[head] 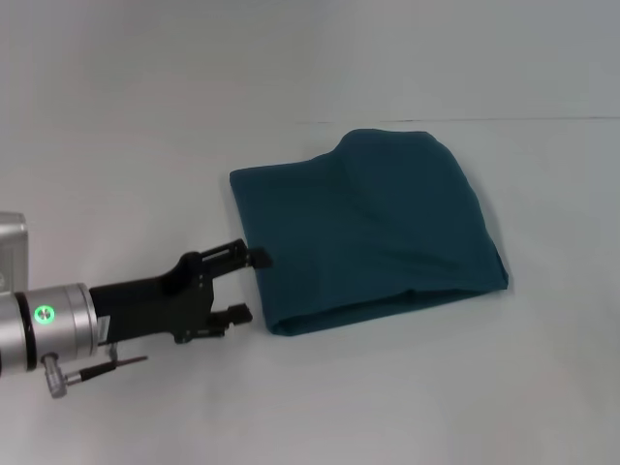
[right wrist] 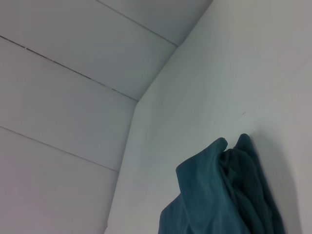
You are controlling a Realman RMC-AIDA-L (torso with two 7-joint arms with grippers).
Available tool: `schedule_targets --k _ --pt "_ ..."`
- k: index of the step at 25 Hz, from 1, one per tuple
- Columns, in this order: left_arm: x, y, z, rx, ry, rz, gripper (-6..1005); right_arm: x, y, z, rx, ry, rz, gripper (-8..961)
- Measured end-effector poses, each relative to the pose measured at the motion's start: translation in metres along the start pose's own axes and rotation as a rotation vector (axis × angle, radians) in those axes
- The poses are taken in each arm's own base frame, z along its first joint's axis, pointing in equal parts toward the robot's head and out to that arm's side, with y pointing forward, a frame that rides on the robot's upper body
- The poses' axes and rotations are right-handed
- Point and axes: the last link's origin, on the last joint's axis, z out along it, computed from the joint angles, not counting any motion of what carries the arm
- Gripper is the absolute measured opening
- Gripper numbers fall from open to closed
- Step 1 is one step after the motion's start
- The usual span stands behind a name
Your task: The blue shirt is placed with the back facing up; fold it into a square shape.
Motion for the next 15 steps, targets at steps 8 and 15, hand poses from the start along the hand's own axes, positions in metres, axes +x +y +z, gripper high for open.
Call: schedule_targets --k 8,15 --pt "-0.006 -0.012 0.008 0.033 0.019 -0.082 948 0.002 -0.002 -0.003 0.005 -0.002 -0.008 824" --pt "-0.007 -0.013 0.024 0.047 0.021 -0.121 948 0.004 -0.002 -0.004 0.002 0.003 -0.018 824"
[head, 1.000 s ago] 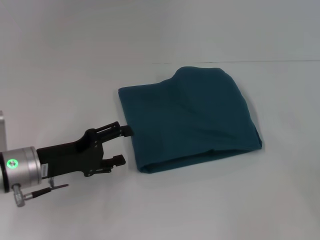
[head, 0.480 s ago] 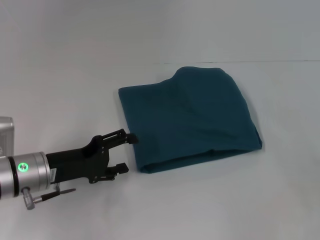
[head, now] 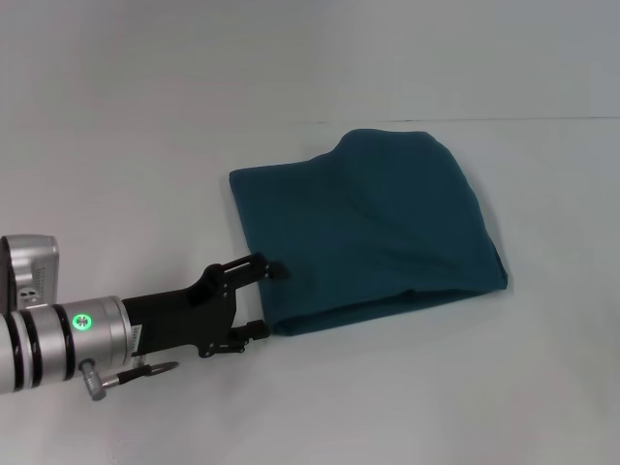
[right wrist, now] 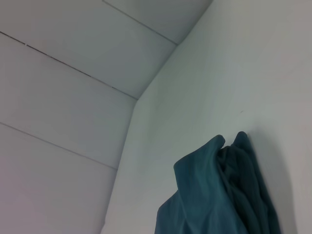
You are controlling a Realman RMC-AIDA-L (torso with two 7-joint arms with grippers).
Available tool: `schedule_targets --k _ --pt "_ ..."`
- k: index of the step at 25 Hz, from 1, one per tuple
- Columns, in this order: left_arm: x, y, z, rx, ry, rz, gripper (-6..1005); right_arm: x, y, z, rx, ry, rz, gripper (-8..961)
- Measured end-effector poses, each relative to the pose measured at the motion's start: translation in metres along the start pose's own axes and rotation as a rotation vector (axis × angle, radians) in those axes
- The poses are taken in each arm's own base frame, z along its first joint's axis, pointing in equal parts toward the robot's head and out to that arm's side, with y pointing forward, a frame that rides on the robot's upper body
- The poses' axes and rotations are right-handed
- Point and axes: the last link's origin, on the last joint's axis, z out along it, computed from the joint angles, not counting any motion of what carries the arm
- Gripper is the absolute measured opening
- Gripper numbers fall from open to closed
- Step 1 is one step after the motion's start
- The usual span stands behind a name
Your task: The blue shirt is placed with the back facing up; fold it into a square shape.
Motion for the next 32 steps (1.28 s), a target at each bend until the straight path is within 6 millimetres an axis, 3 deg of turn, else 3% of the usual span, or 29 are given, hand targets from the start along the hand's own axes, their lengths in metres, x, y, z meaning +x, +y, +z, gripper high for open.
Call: schedule_targets --k 10,22,27,30,32 --pt "0.000 -0.006 0.006 0.020 0.023 -0.035 947 -0.002 0.000 -0.001 0.001 -0.004 -0.013 824" --pt "0.001 0.006 0.027 0.080 -0.014 0.054 947 -0.001 0.000 -0.001 -0.004 -0.011 -0.011 825" --pt "-0.001 0.005 0.027 0.081 -0.022 0.055 792 0.000 0.001 0.000 -0.013 -0.009 -0.004 825" --pt "-0.001 0.004 0.026 0.080 -0.022 0.055 559 0.001 0.001 0.000 -0.015 -0.007 0.001 825" --pt "-0.001 0.004 0.026 0.081 -0.022 0.055 463 0.002 0.000 -0.001 -0.015 -0.008 0.002 825"
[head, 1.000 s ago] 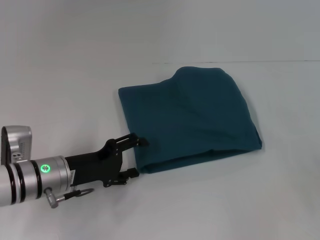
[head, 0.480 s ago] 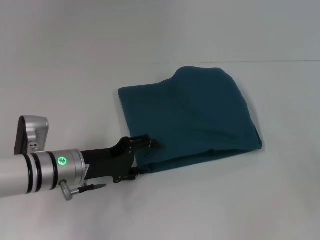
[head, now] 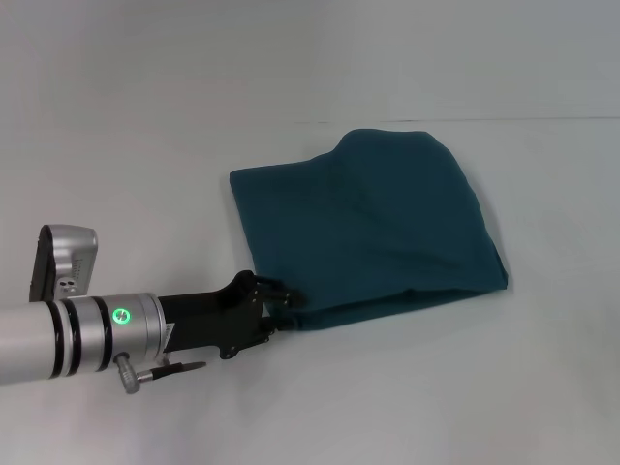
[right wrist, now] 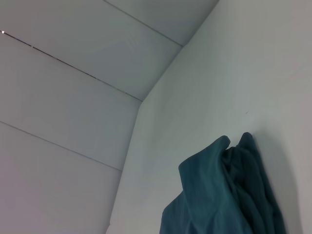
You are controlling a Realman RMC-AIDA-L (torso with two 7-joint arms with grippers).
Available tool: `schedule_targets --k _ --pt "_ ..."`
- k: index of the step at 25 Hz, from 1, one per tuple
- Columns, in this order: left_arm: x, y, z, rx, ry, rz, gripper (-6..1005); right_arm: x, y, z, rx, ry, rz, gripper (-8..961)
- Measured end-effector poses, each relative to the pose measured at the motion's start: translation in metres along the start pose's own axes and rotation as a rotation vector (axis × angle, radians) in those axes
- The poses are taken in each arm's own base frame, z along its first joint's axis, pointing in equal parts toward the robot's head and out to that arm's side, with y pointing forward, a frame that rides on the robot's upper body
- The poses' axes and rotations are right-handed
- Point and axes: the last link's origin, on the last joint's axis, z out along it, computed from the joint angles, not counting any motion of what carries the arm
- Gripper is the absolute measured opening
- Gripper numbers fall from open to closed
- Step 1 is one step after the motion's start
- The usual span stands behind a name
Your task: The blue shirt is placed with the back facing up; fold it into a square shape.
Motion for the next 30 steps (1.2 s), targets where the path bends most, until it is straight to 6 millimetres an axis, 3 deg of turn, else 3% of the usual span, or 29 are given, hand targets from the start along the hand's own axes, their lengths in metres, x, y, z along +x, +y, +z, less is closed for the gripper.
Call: schedule_targets --k 9,20,30 --pt "-0.003 -0.001 -0.002 -0.013 -0.015 0.016 124 0.001 0.000 0.000 -0.001 -0.001 0.004 825" --pt "-0.003 -0.005 -0.010 -0.016 -0.009 0.027 11 0.004 -0.002 0.000 -0.005 0.002 0.019 825" --pt "-0.009 -0.008 -0.012 -0.033 -0.031 0.024 9 0.005 -0.002 0.001 -0.009 0.004 0.024 824"
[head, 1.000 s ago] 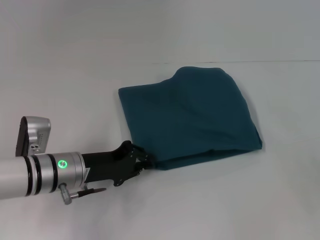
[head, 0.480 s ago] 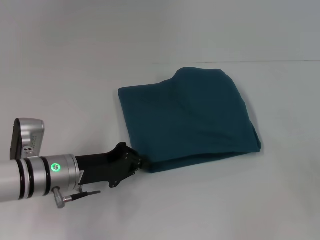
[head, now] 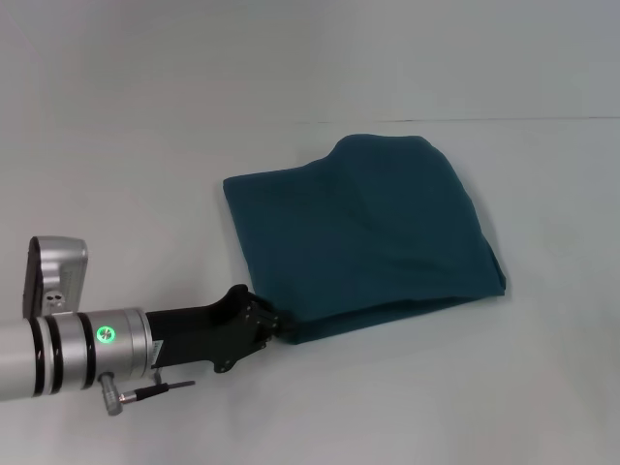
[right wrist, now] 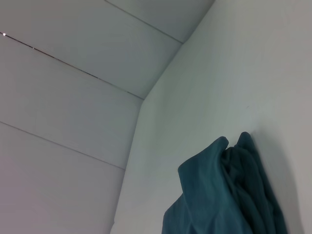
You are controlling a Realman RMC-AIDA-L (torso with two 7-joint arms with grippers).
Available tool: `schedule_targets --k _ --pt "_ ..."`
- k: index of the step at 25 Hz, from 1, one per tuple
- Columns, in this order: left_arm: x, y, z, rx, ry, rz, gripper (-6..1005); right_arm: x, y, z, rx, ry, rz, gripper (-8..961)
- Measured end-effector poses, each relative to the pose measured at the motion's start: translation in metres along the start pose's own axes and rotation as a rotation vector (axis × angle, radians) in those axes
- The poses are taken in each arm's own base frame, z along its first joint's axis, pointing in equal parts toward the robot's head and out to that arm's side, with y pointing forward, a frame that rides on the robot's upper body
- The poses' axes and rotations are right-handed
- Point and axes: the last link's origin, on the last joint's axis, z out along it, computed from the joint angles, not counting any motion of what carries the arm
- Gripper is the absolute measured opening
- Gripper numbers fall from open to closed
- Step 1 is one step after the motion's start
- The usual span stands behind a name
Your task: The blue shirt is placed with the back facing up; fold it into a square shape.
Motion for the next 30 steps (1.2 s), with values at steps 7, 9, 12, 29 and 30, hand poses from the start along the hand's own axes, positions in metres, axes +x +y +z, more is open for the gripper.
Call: schedule_targets --k 7,9,12,29,30 --pt "-0.002 0.004 -0.012 -0.036 -0.035 0.047 130 0.002 0.000 0.000 -0.003 0.003 -0.002 825" --pt "0.000 -0.003 -0.022 -0.037 -0.007 0.004 169 0.002 0.000 0.000 -0.003 0.003 -0.005 825" --pt "0.001 -0.010 -0.029 -0.043 0.035 -0.034 228 0.002 0.000 0.000 -0.004 0.003 -0.006 824" --pt "0.004 -0.008 -0.004 0.019 0.045 -0.020 897 0.003 0.000 -0.001 -0.009 0.006 -0.005 825" --pt "0.005 -0.007 -0.002 0.021 0.046 -0.022 934 0.003 0.000 -0.001 -0.009 0.006 -0.005 825"
